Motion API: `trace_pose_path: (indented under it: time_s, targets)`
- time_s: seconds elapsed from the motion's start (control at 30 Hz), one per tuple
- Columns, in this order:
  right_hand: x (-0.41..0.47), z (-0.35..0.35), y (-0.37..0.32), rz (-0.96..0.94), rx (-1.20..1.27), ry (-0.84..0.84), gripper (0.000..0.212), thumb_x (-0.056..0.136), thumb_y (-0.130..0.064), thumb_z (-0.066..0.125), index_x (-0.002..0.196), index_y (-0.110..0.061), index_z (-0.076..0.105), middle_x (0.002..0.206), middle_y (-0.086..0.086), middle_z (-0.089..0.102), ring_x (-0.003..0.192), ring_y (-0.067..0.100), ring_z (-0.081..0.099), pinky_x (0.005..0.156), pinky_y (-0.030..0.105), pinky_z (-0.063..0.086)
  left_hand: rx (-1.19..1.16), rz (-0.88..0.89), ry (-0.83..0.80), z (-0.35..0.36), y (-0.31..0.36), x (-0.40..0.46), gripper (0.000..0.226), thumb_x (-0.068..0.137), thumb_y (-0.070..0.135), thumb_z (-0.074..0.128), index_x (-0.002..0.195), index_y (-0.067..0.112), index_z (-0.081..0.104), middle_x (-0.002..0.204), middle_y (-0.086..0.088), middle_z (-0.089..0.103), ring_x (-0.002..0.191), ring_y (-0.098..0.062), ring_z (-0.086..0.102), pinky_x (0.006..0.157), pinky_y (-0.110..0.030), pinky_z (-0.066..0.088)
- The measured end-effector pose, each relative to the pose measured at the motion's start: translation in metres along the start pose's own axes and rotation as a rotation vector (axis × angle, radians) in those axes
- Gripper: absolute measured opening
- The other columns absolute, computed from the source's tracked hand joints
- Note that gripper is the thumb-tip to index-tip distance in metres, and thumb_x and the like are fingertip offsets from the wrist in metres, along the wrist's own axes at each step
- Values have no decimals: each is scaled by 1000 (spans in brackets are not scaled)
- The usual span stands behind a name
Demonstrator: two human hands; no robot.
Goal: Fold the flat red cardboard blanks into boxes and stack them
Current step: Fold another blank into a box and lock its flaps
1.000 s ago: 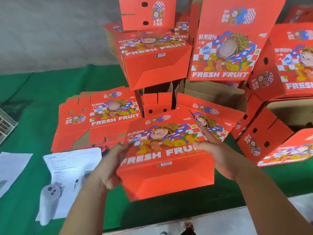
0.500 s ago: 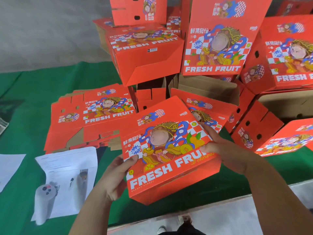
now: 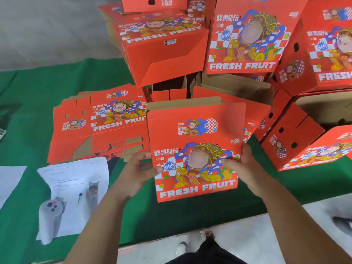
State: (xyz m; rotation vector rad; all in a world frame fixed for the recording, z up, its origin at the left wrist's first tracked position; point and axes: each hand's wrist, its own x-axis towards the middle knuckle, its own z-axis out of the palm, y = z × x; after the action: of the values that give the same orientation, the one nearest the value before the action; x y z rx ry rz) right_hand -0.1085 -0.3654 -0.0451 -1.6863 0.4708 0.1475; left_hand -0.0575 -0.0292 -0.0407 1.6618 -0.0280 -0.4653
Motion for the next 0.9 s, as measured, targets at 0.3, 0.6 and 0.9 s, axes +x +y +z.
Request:
trace_pose_path:
  time_s: [0.3, 0.6, 0.9]
  targets:
    - [11, -1, 24, 69, -180, 321, 35, 84, -20, 71, 115, -26, 55, 111, 7, 56, 86, 21, 66, 66, 32, 52, 98, 87, 211, 41, -45, 16, 39, 91, -7, 72, 115, 21, 57, 119, 1, 66, 97, -24, 75, 73, -34, 64]
    - [18, -44, 72, 186, 145, 528, 31, 81, 5, 56, 98, -21, 51, 91, 22, 59, 68, 25, 52, 59, 39, 43, 363, -8, 10, 99, -65, 54, 38, 78, 12, 89, 106, 22, 66, 119, 2, 50, 105, -18, 68, 101, -46, 55]
    - [47, -69, 83, 401, 659, 754, 37, 97, -19, 55, 133, -23, 50, 97, 6, 55, 78, 16, 51, 72, 36, 48, 438, -10, -95, 205, -36, 87, 38, 67, 30, 83, 85, 38, 50, 78, 11, 64, 73, -14, 60, 76, -35, 51]
